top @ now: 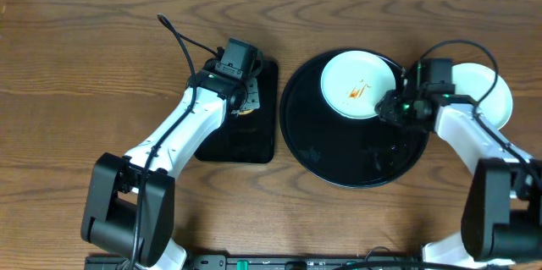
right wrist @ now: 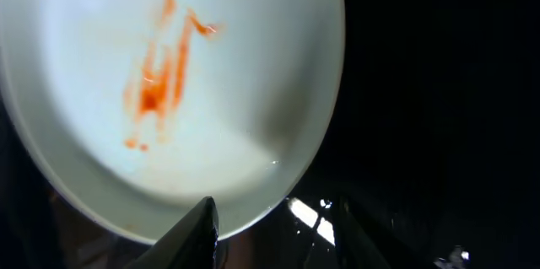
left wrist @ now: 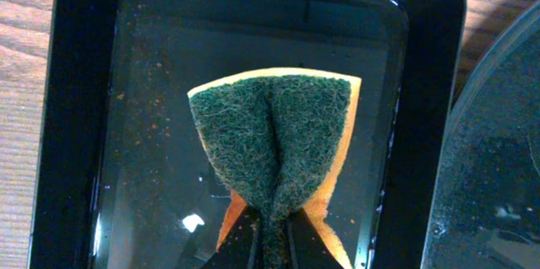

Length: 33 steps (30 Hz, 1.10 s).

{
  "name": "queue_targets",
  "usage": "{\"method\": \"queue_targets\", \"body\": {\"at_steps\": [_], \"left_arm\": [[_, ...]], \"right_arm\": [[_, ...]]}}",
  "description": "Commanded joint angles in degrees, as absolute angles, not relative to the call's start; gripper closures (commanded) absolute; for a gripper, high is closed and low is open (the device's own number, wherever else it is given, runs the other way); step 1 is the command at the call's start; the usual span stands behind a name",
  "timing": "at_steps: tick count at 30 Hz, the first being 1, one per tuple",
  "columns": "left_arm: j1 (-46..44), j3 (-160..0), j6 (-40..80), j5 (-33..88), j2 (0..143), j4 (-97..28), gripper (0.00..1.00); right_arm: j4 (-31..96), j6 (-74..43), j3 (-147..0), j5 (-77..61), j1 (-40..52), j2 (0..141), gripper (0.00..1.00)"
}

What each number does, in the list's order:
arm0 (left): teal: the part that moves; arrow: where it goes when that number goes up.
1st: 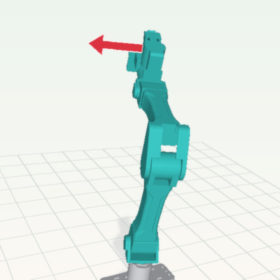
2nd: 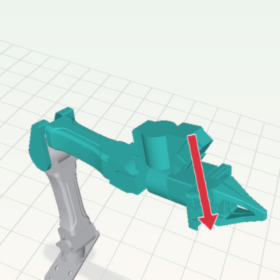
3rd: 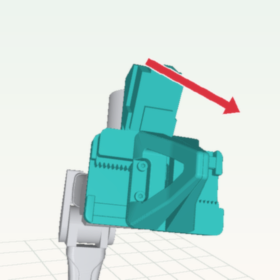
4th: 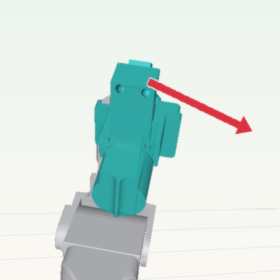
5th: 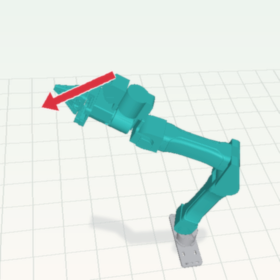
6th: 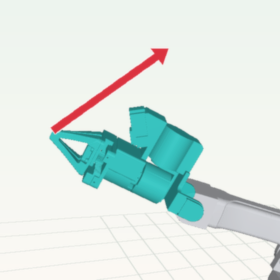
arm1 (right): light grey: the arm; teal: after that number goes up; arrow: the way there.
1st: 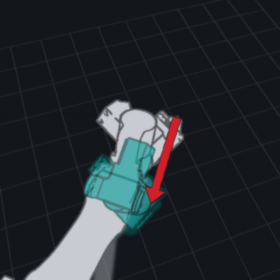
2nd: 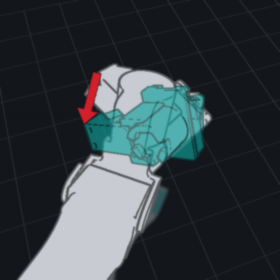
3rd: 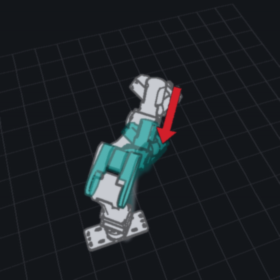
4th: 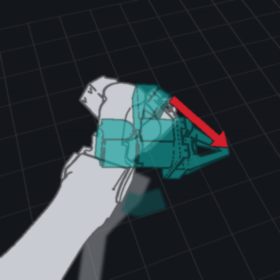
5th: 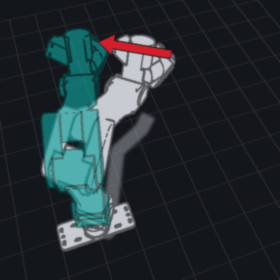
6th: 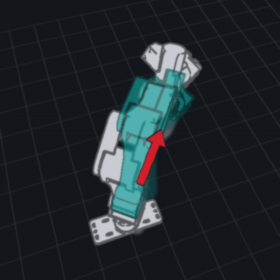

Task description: Clean dirty plates on tray and stack at the side

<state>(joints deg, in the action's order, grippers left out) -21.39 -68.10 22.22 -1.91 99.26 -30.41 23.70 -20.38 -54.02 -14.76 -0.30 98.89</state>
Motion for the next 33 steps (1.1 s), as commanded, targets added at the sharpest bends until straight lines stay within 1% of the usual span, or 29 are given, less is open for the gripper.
{"method": "queue_targets", "body": {"at_steps": [1,5,8,12,16,20,24,28,33], "left_arm": [[-21.2,-67.9,21.5,-3.0,99.7,-30.3,0.92],[-21.2,-67.9,21.5,-3.0,99.7,-30.4,0.92],[-21.2,-67.9,21.5,-3.0,99.7,-30.3,0.92],[-21.2,-67.9,21.3,-1.7,99.6,-29.5,0.93],[-21.5,-68.1,15.4,11.9,98.4,-23.5,0.93],[-23.5,-68.1,15.5,19.0,97.7,-14.3,0.93],[-27.7,-68.1,16.5,18.9,98.6,-8.9,0.92],[-32.5,-68.1,21.2,18.9,101.6,-5.2,0.93],[-38.2,-68.1,21.4,18.9,106.9,0.4,0.92]], "right_arm": [[22.6,-24.5,-54.6,-12.4,1.2,101.4,0.67],[21.9,-25.7,-54.6,-12.4,2.2,102.6,0.88],[22.6,-25.6,-54.6,-12.4,2.3,102.5,0.98],[24.9,-24.4,-54.6,-12.3,2.3,102.4,0.99],[26.9,-23.0,-54.6,-12.3,2.3,102.4,0.99],[28.3,-22.1,-54.6,-12.3,2.3,102.4,0.99],[29.6,-21.4,-54.6,-12.5,2.3,102.4,0.99],[29.9,-19.7,-54.6,-13.6,2.3,102.4,0.99],[30.5,-19.7,-54.6,-13.6,2.3,102.4,0.99]]}}
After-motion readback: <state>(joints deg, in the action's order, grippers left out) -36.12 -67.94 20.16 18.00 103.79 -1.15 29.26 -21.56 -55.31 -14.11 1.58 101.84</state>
